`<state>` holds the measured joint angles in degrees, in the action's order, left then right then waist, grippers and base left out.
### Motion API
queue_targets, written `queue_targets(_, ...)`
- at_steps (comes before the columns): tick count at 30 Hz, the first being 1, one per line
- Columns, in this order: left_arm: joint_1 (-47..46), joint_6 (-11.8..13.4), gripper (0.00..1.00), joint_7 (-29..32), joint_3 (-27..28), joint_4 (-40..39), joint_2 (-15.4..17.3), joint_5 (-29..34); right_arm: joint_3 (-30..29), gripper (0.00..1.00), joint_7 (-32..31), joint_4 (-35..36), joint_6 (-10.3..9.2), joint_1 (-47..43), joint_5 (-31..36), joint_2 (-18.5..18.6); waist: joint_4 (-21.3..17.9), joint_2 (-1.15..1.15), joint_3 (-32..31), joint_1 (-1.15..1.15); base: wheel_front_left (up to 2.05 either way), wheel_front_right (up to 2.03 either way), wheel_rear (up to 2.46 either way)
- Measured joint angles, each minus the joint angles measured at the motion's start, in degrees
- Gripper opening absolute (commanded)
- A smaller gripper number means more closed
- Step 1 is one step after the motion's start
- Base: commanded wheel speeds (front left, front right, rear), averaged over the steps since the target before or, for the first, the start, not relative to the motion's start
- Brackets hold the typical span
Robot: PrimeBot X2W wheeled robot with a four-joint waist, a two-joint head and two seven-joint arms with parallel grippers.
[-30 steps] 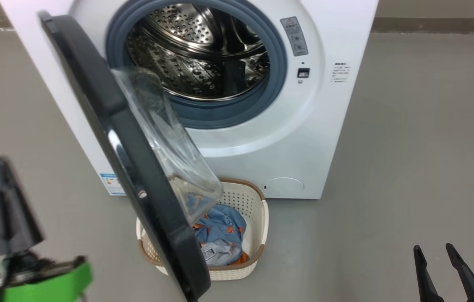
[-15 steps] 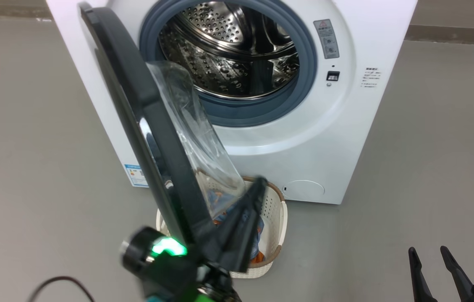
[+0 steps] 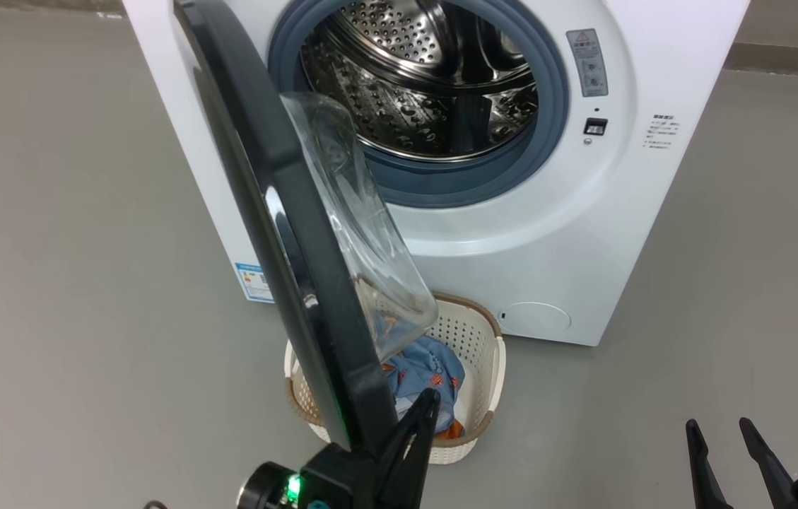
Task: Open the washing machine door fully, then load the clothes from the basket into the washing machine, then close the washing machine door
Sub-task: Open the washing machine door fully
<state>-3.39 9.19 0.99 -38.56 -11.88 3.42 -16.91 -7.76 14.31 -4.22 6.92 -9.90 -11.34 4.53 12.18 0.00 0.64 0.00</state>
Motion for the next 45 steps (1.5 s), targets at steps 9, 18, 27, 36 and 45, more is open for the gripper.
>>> queue_targets(9, -0.3, 3.3, 0.0, 0.0, -1.0, 2.2, -0.1, -0.7, 0.2, 1.0, 0.0, -0.4, 0.0, 0.0, -0.4, 0.3, 2.2, 0.0, 0.4, 0.0, 0.0, 0.0, 0.0)
queue_targets(18, -2.1, 7.2, 0.0, -2.1, -2.5, 3.6, -0.3, -1.8, 0.4, 1.0, 0.0, -0.5, 0.0, 0.0, -0.6, 0.4, 4.1, 0.0, 0.9, 0.0, 0.0, 0.0, 0.0)
queue_targets(27, -3.7, 10.1, 0.0, -3.9, -4.3, 4.2, -0.5, -1.9, 0.3, 1.0, 0.0, -0.5, 0.0, 0.0, -1.2, 0.6, 6.3, 0.0, 1.7, 0.0, 0.0, 0.0, 0.0)
queue_targets(36, -5.0, 11.8, 0.0, -4.3, -5.4, 3.5, -0.8, -1.5, 0.3, 1.0, 0.0, -0.5, 0.0, 0.1, -1.3, 0.9, 9.0, 0.0, 2.4, 0.0, 0.0, 0.0, 0.0)
queue_targets(45, -5.1, 13.8, 0.0, -4.3, -4.4, 2.2, -0.6, -1.0, 0.4, 1.0, 0.0, -0.5, 0.0, 0.2, -1.3, 0.9, 12.3, 0.0, 2.8, 0.0, 0.0, 0.0, 0.0)
